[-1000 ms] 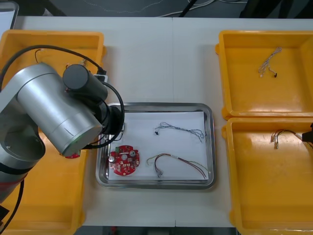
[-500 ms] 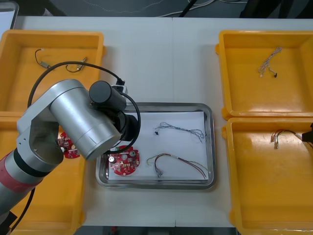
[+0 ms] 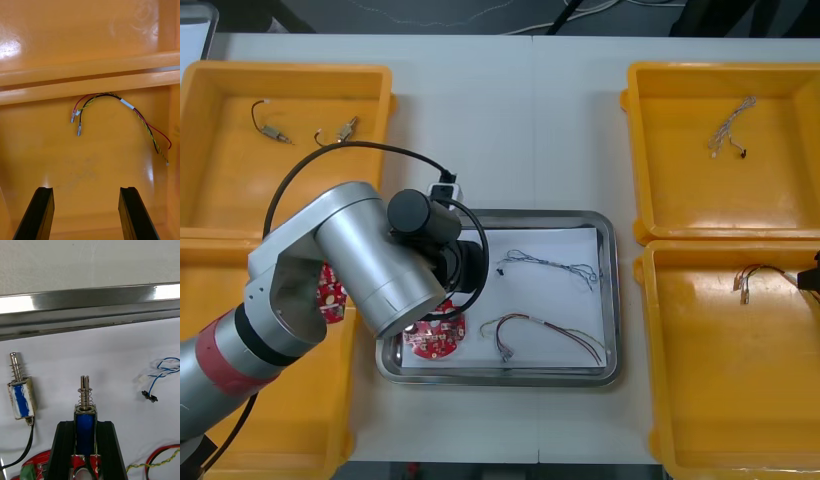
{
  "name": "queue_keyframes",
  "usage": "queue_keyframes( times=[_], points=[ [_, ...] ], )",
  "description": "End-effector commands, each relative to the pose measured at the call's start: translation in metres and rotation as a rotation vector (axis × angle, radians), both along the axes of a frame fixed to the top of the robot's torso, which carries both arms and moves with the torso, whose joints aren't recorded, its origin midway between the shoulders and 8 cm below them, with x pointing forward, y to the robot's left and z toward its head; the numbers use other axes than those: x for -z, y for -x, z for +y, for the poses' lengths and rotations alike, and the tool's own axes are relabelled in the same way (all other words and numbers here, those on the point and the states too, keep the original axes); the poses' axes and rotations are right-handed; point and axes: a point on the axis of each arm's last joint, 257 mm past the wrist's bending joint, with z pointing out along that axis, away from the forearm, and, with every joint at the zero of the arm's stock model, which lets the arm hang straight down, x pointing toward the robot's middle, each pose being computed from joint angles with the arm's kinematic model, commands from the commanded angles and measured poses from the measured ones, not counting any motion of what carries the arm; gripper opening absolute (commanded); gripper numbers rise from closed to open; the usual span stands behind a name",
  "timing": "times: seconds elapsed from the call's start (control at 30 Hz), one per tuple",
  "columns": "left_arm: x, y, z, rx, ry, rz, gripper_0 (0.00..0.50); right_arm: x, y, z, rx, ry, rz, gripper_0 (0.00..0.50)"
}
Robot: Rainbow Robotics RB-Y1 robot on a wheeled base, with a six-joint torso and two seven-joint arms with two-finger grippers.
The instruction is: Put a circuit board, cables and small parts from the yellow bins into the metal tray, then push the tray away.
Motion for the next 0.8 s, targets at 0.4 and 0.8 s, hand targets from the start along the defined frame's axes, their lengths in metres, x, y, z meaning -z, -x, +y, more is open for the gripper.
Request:
queue_keyframes(
  times=[0.4, 0.8],
  points=[
    [-0.002, -0.010, -0.014, -0.025, 0.013, -0.039, 0.000, 0.000, 0.004, 0.003, -0.035, 0.029, -0.003, 0.500],
    [0.001, -0.008, -0.015, -0.031, 0.013, -0.035, 0.000, 0.000, 0.004, 0.003, -0.035, 0.029, -0.003, 0.500]
  ],
)
